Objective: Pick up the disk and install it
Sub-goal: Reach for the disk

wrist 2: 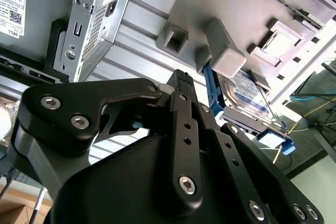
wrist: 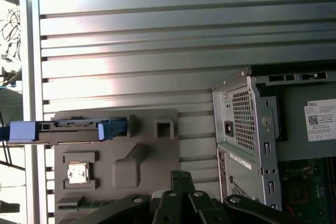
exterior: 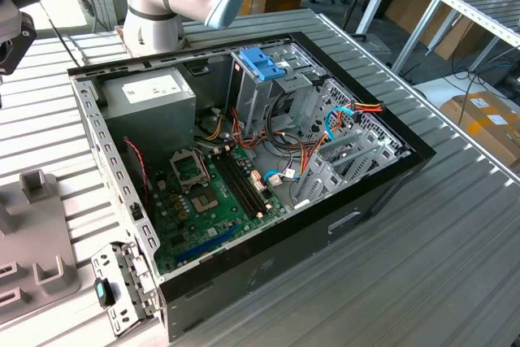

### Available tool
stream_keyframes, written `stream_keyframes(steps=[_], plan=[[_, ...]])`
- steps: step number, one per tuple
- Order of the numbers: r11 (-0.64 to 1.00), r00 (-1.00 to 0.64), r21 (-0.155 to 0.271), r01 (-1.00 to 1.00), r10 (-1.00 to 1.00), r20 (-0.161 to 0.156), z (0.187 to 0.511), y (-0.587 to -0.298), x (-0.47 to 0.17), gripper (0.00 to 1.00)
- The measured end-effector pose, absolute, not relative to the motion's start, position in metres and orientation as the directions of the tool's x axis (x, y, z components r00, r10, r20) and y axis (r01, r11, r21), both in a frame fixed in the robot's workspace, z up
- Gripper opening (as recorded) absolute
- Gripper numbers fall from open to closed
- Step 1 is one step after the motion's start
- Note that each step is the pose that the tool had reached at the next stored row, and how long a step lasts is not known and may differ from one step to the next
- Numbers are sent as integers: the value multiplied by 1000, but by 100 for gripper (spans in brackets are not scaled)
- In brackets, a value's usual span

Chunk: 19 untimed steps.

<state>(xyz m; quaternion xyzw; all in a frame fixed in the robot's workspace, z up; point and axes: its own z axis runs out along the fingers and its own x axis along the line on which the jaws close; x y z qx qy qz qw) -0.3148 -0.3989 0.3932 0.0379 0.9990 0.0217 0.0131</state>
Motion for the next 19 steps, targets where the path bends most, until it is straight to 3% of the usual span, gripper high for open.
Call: stream_keyframes(steps=[19], plan=[[996,-997,44,75,76,-24,393,-399,-321,11]])
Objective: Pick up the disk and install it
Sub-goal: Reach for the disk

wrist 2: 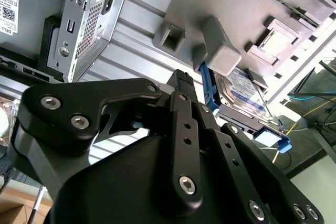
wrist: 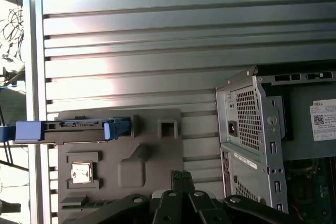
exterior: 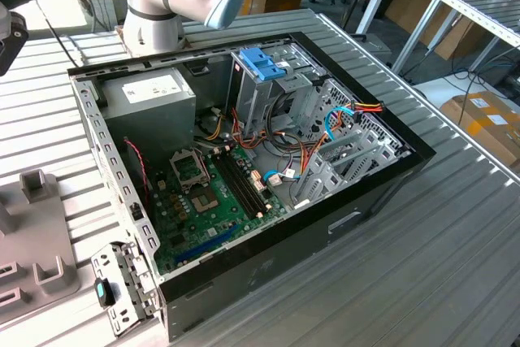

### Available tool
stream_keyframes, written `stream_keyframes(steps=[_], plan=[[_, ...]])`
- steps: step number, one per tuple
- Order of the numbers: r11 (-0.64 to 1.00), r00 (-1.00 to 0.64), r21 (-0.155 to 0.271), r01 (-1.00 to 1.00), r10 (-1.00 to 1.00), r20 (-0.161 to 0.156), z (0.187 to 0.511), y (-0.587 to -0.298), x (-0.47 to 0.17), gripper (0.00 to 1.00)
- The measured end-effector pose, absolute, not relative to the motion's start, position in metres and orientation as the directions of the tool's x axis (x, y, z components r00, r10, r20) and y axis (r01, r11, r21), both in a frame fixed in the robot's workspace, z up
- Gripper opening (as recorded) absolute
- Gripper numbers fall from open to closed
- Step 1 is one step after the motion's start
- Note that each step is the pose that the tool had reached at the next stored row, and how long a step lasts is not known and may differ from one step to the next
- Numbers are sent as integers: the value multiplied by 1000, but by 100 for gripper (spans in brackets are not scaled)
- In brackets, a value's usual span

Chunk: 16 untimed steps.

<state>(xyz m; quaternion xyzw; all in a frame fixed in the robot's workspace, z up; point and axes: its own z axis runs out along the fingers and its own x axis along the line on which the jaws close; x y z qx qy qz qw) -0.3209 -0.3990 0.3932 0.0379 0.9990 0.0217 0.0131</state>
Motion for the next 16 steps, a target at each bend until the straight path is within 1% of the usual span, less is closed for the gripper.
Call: stream_keyframes(steps=[16], plan=[[996,-997,44,75,76,-24,393,-399,-326,11]])
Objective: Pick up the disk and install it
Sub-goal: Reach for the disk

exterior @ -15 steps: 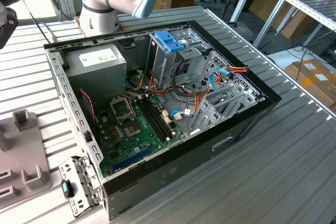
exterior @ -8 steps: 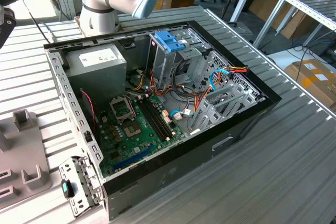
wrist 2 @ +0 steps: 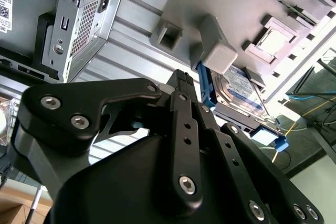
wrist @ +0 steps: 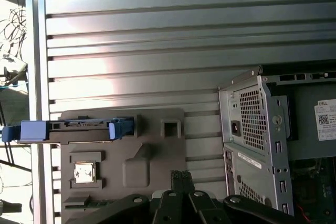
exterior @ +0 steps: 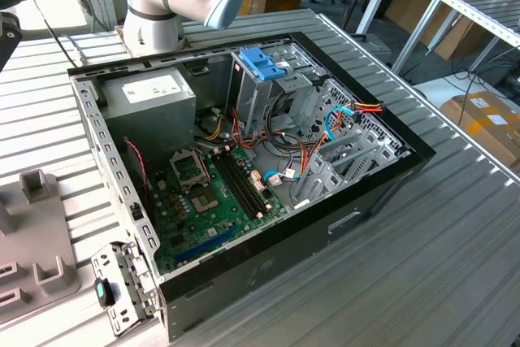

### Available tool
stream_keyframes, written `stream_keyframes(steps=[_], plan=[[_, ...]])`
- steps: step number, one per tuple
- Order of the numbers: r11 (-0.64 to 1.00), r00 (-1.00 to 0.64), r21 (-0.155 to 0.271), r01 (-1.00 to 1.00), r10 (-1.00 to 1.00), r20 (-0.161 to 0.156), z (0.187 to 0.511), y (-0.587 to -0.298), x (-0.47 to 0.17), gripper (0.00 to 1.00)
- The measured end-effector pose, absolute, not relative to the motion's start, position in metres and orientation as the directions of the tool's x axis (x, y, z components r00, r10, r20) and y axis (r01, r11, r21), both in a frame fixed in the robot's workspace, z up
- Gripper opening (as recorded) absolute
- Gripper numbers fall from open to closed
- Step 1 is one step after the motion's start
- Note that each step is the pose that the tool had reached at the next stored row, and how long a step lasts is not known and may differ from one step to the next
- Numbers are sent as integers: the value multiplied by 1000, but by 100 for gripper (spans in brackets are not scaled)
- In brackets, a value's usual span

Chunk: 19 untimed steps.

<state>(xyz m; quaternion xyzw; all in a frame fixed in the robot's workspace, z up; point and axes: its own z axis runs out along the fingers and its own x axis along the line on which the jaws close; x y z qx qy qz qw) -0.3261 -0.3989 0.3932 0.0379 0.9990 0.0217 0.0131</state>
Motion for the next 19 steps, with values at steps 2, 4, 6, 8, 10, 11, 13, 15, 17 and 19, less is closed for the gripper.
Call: stream_keyframes(steps=[2,4,6,8,10,11,13,15,17,19], plan=[[996,-997,44,75,76,-24,393,-399,-327,11],[996,-997,44,75,76,-24,393,-399,-327,11],[996,-997,44,75,76,-24,393,-399,-328,11],[996,-997,44,75,76,-24,393,-399,-329,11],[996,-997,44,75,76,-24,393,-399,-330,11],[996,-997,44,75,76,-24,393,-399,-330,11],[996,-997,44,75,76,-24,393,-399,-331,11],[996,-997,44,75,76,-24,393,-399,-331,11],[996,-997,44,75,76,-24,393,-399,-332,11],[996,-997,44,75,76,-25,393,-399,-333,11]])
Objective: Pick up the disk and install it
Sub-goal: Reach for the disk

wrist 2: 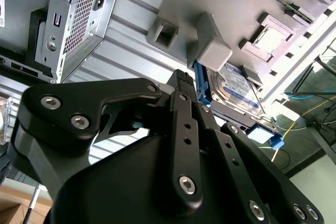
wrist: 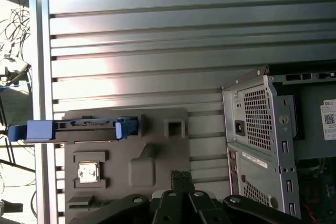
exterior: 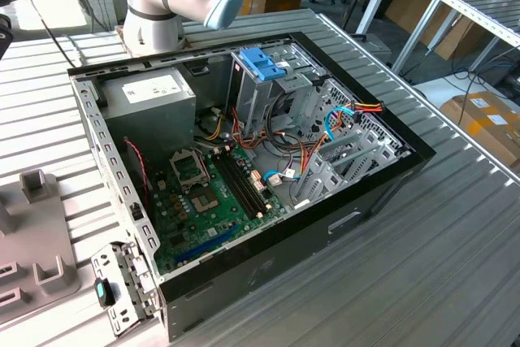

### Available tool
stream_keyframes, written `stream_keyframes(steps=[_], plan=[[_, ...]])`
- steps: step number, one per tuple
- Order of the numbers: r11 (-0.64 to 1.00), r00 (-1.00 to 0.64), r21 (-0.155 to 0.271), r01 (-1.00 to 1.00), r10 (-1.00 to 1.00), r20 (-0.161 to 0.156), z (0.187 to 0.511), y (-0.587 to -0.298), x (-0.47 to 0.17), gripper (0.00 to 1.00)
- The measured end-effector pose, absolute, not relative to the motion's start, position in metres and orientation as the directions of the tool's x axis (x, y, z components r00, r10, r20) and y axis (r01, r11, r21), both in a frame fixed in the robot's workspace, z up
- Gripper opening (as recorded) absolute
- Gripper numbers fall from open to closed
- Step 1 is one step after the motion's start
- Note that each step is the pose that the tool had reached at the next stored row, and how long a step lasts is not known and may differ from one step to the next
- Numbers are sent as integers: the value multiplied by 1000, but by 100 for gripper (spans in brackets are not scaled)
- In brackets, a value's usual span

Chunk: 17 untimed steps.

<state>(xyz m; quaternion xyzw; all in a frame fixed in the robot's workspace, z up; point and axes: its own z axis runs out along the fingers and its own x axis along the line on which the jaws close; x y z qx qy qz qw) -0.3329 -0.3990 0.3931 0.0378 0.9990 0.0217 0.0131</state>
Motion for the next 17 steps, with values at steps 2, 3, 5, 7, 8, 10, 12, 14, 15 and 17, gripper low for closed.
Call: stream_keyframes(steps=[2,3,5,7,8,10,12,14,15,17], plan=[[996,-997,44,75,76,-24,393,-399,-334,11],[996,-997,44,75,76,-24,393,-399,-334,11],[996,-997,44,75,76,-24,393,-399,-335,11],[996,-997,44,75,76,-24,393,-399,-336,11],[996,-997,44,75,76,-24,393,-399,-337,11],[996,-997,44,75,76,-24,393,-399,-337,11],[996,-997,44,75,76,-24,393,-399,-338,11],[996,-997,44,75,76,-24,393,-399,-338,11],[996,-997,44,75,76,-24,393,-399,-339,11],[996,-997,44,75,76,-24,393,-399,-340,11]])
